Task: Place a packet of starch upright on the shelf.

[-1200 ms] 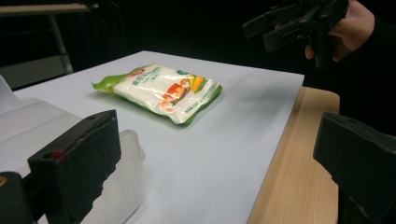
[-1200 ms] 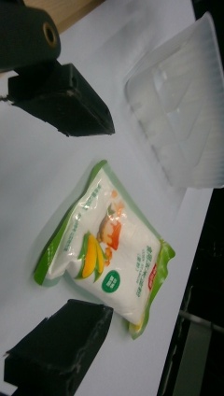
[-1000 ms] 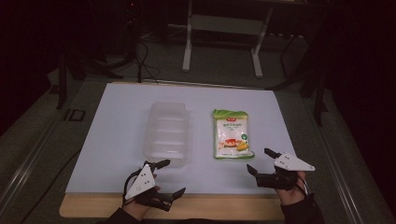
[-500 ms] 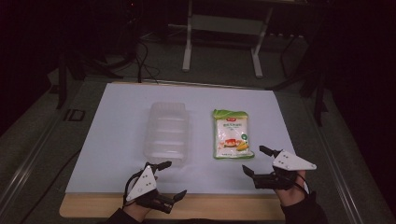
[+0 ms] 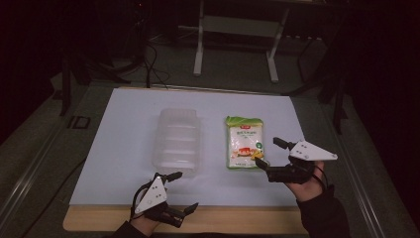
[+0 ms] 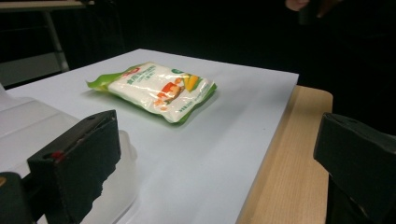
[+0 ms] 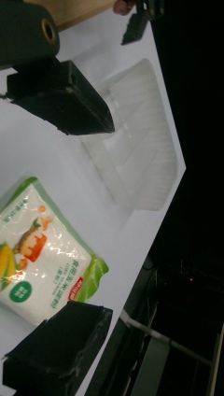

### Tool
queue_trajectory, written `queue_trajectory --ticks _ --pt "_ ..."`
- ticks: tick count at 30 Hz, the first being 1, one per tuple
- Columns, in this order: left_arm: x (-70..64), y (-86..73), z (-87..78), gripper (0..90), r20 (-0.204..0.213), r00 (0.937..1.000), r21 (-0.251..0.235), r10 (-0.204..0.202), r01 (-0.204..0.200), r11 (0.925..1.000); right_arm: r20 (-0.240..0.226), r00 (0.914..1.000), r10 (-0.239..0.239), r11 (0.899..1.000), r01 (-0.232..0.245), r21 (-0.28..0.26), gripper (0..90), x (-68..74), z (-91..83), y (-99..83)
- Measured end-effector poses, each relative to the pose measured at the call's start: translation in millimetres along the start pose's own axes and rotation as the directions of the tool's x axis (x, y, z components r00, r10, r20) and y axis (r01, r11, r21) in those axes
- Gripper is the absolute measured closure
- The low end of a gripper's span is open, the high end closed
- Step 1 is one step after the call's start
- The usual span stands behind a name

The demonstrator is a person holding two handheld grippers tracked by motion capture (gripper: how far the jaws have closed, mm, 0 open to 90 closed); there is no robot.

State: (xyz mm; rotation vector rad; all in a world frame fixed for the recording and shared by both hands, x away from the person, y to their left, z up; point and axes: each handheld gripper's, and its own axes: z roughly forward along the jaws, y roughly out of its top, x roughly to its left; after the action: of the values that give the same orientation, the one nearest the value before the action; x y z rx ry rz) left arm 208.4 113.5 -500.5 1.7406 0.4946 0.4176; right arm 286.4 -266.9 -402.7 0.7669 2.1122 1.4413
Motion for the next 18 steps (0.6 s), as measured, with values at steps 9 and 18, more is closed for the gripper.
queue_trajectory --ticks 9,18 --pt "0.5 -0.1 -0.7 1.1 -0.001 1.0000 -0.006 -0.004 0.004 1.0000 0.048 0.9988 -0.010 1.000 0.010 0.012 10.0 -23.4 21.1 12.1" --pt "0.5 -0.6 -0.3 1.1 0.004 1.0000 -0.001 -0.004 0.004 1.0000 0.064 0.9976 0.027 0.998 -0.030 0.058 13.3 -55.4 48.1 14.3"
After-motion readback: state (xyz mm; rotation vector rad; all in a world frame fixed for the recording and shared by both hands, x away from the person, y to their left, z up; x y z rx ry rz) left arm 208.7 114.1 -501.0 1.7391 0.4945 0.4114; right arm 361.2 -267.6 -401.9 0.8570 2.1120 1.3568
